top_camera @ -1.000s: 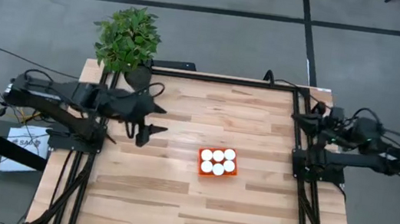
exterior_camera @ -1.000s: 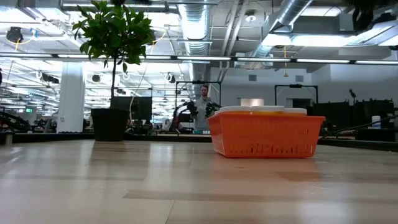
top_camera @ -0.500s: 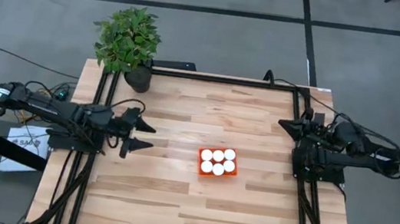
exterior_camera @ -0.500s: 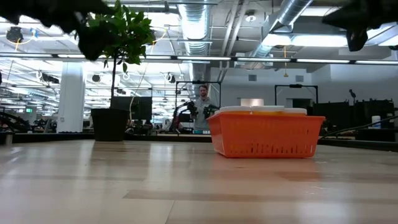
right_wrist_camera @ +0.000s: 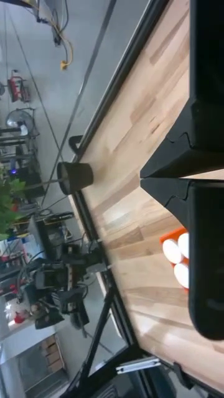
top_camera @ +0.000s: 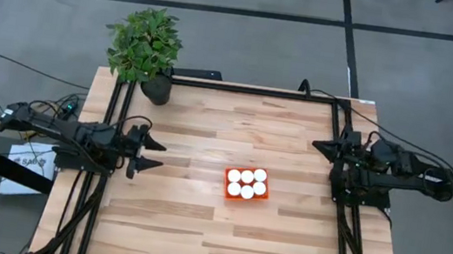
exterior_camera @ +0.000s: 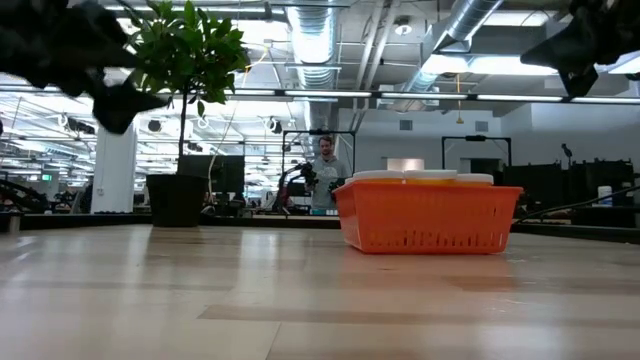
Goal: Pick and place pill bottles into a basket
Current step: Return to Home Position
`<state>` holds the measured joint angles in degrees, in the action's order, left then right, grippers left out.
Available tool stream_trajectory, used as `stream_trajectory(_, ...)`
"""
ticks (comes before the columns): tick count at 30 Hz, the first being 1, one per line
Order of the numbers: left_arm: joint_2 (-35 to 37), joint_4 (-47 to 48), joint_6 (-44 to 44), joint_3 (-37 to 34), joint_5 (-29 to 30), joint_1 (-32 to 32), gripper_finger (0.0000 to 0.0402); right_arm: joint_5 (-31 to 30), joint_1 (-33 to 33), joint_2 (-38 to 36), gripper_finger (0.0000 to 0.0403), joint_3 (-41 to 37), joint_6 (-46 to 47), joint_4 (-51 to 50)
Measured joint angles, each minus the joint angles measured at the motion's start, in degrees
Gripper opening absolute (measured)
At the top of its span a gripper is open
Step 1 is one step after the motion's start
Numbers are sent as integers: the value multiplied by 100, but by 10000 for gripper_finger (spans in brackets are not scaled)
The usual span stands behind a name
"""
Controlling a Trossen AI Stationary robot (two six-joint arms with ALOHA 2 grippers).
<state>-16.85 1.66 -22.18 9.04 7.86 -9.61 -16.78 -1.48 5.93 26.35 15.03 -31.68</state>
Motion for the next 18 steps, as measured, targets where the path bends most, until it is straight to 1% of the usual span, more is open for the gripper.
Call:
stream_trajectory(3,371,207,-173,-238,-113,2,281,0,0,0,0,0,-2,-2)
stream_trajectory(9,954,108,-449,-644,-92,2,281,0,0,0,0,0,-1,-1)
stream_trajectory(18,1083,96,-262,-651,9,2,281,0,0,0,0,4,0,-1)
